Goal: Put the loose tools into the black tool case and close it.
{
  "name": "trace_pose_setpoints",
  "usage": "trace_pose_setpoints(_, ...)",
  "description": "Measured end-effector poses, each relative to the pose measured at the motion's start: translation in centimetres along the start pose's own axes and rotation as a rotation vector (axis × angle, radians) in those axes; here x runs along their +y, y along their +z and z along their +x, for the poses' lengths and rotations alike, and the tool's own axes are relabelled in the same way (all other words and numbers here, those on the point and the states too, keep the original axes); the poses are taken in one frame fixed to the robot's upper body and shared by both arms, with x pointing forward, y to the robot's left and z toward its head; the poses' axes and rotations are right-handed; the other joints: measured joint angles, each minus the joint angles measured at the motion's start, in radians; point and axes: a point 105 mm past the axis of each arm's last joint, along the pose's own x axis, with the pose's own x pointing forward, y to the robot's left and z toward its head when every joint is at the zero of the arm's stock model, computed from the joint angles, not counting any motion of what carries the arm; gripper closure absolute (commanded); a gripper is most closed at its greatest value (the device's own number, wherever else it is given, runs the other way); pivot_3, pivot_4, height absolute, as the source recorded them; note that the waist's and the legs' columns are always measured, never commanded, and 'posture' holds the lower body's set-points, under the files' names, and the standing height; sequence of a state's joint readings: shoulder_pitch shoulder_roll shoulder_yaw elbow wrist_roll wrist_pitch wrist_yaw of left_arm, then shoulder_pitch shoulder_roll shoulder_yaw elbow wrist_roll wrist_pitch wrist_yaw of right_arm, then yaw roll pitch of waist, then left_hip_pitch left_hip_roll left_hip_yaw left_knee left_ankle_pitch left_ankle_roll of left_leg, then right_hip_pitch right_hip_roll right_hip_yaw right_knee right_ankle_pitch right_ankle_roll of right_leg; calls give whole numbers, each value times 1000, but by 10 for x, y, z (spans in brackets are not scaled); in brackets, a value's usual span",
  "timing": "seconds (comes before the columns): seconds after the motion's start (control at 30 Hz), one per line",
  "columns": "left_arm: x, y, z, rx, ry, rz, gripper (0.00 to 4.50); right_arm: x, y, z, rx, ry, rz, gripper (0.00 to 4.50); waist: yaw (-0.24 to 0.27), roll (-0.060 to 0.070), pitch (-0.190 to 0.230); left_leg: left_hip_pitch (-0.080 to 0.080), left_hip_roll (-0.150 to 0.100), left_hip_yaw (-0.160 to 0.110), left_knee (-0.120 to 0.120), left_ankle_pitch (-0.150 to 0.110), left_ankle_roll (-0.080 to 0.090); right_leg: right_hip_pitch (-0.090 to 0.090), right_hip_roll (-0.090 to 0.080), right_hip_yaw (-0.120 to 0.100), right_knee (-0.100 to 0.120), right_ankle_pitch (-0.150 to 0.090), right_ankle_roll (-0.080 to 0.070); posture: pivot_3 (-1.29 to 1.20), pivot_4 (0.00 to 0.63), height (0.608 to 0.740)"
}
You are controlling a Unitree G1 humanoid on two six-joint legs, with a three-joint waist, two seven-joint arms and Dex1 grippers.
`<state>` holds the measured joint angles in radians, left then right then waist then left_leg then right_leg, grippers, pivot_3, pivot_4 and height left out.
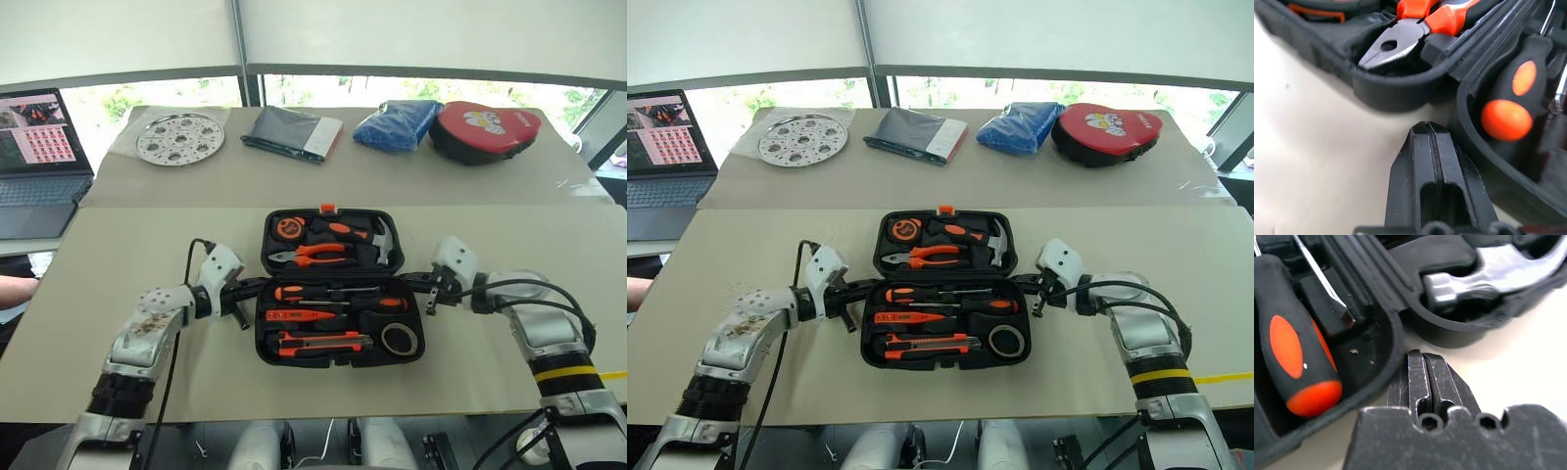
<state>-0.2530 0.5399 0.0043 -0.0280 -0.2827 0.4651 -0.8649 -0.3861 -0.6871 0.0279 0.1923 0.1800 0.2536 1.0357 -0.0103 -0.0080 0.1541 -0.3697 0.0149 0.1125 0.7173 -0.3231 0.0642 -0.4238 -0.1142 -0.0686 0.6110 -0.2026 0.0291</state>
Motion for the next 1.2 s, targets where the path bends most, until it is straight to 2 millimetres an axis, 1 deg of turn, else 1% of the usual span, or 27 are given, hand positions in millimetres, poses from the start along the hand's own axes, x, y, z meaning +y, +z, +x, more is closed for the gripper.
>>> trace_pose_setpoints(0.03, 3, 1, -4, 0, 17, -10, 3407, -2, 0, -5, 19, -2, 2, 3698, 1, 0, 0, 0, 0, 0, 1, 0, 0, 0, 0, 0, 0, 0, 0, 0, 150, 740)
trace_pose_setpoints(0.07, 6, 2, -12, 10, 31, -17, 2980, -5, -1, -16, 59, 1, -16, 3336, 2, 0, 0, 0, 0, 0, 1, 0, 0, 0, 0, 0, 0, 0, 0, 0, 150, 740)
trace_pose_setpoints(0.1, 10, 3, -20, 21, 49, -20, 2667, -8, -3, -26, 90, -2, -30, 2984, 1, 0, 0, 0, 0, -1, 0, 0, 0, 0, 0, 0, 0, 0, 0, 0, 150, 740)
trace_pose_setpoints(0.13, 16, 0, -29, 71, 73, -35, 2304, -13, -2, -35, 103, -23, -15, 2617, 0, 0, 0, 0, 1, -1, 0, 0, 0, 0, 0, 0, 0, 0, -1, 0, 150, 740)
trace_pose_setpoints(0.2, 21, -4, -46, 150, 85, -83, 1669, -18, 7, -41, 66, -58, 68, 2027, -5, 0, 0, 0, 1, 0, 0, 0, 0, -1, 0, 1, 1, 0, -1, 0, 150, 740)
trace_pose_setpoints(0.23, 23, -2, -52, 163, 93, -115, 1320, -21, 11, -42, 71, -86, 89, 1676, -6, 0, 0, 1, 1, 0, 0, 0, 0, -1, 0, 1, 2, 0, -2, 0, 150, 740)
trace_pose_setpoints(0.27, 26, 3, -56, 161, 101, -142, 930, -24, 16, -43, 81, -119, 94, 1284, -7, 0, 0, 1, 1, 0, 0, 0, -1, -2, 0, 2, 2, 0, -2, 0, 150, 740)
trace_pose_setpoints(0.3, 28, 9, -57, 148, 107, -173, 650, -28, 22, -44, 103, -153, 103, 1008, -4, 0, 0, 1, 1, 0, 0, 1, -1, -2, 0, 2, 3, 0, -2, 0, 150, 740)
trace_pose_setpoints(0.33, 29, 19, -57, 138, 102, -209, 278, -32, 27, -47, 158, -181, 110, 663, -3, 0, 1, 0, 1, 0, 1, 0, -1, -2, -1, 2, 4, 0, -2, 0, 150, 740)
trace_pose_setpoints(0.37, 30, 31, -55, 143, 87, -232, 0, -36, 36, -48, 193, -191, 174, 262, -1, -1, 2, -1, 1, -1, 3, 1, -1, -3, 0, 1, 4, 1, -3, 0, 150, 740)
trace_pose_setpoints(0.4, 30, 43, -54, 137, 76, -226, 0, -37, 48, -47, 197, -195, 195, 64, 1, -2, 2, -2, 1, -2, 3, 1, -1, -3, 0, 0, 4, 1, -4, 0, 150, 740)
trace_pose_setpoints(0.47, 29, 67, -49, 129, 64, -214, 0, -32, 71, -45, 196, -170, 277, 64, 4, -2, 2, 0, 1, -2, 3, 1, -1, 0, 0, 0, 3, 1, -4, 0, 150, 740)
trace_pose_setpoints(0.53, 32, 72, -38, 128, 92, -287, 0, -30, 75, -37, 219, -169, 385, 64, 5, -2, 1, 0, 0, -2, 3, 1, -1, 1, 1, 0, 2, 1, -4, 0, 150, 740)
trace_pose_setpoints(0.6, 32, 68, -16, 148, 103, -386, 0, -25, 73, -18, 253, -156, 524, 64, 4, -3, 2, -2, -1, -2, 3, 1, 0, -1, 1, 0, 6, 2, -4, 0, 150, 740)
trace_pose_setpoints(0.67, 30, 65, -6, 180, 114, -409, 0, -23, 69, -7, 284, -162, 587, 64, 3, -3, 2, -4, -1, -1, 3, 1, 0, -3, 1, 0, 6, 2, -4, 0, 150, 740)
trace_pose_setpoints(0.73, 33, 59, 3, 219, 148, -420, 0, -29, 62, -2, 333, -219, 623, 64, 3, -3, 2, -6, -2, -1, 1, 1, 0, -5, 1, -1, 5, 2, -3, 0, 150, 740)
trace_pose_setpoints(0.8, 35, 57, 9, 229, 168, -442, 0, -34, 58, 0, 359, -263, 633, 64, 3, -3, 2, -7, -3, -1, 0, 1, 0, -6, 1, -2, 4, 1, -2, 0, 150, 740)
trace_pose_setpoints(0.9, 37, 53, 15, 240, 188, -465, 0, -35, 52, 5, 386, -286, 651, 64, -4, -3, 2, -7, -5, 0, -3, 2, -2, -7, 2, -3, 3, 1, -2, 0, 150, 740)
trace_pose_setpoints(0.97, 38, 54, 16, 238, 196, -465, 0, -35, 47, 7, 408, -293, 659, 570, -6, -3, 2, -6, -5, 0, -4, 3, -3, -7, 2, -3, 3, 1, -2, 0, 150, 740)
trace_pose_setpoints(1.0, 39, 54, 17, 235, 200, -469, 0, -35, 45, 7, 420, -300, 662, 678, -7, -2, 2, -6, -4, 1, -4, 4, -4, -7, 2, -3, 3, 1, -2, 0, 150, 740)
trace_pose_setpoints(1.13, 36, 53, 23, 225, 188, -489, 0, -31, 46, 13, 418, -277, 660, 2076, -3, -2, 2, -4, -4, 1, -4, 5, -6, -4, 2, -4, 4, 1, -2, 0, 150, 740)
trace_pose_setpoints(1.17, 35, 52, 24, 225, 187, -490, 257, -30, 46, 14, 416, -271, 661, 2520, -3, -2, 2, -3, -3, 1, -4, 5, -6, -3, 2, -4, 4, 1, -2, 0, 150, 740)
trace_pose_setpoints(1.2, 35, 52, 25, 226, 188, -488, 514, -29, 46, 15, 414, -266, 662, 2735, -2, -2, 2, -3, -3, 1, -4, 5, -6, -2, 2, -5, 4, 1, -2, 0, 150, 740)
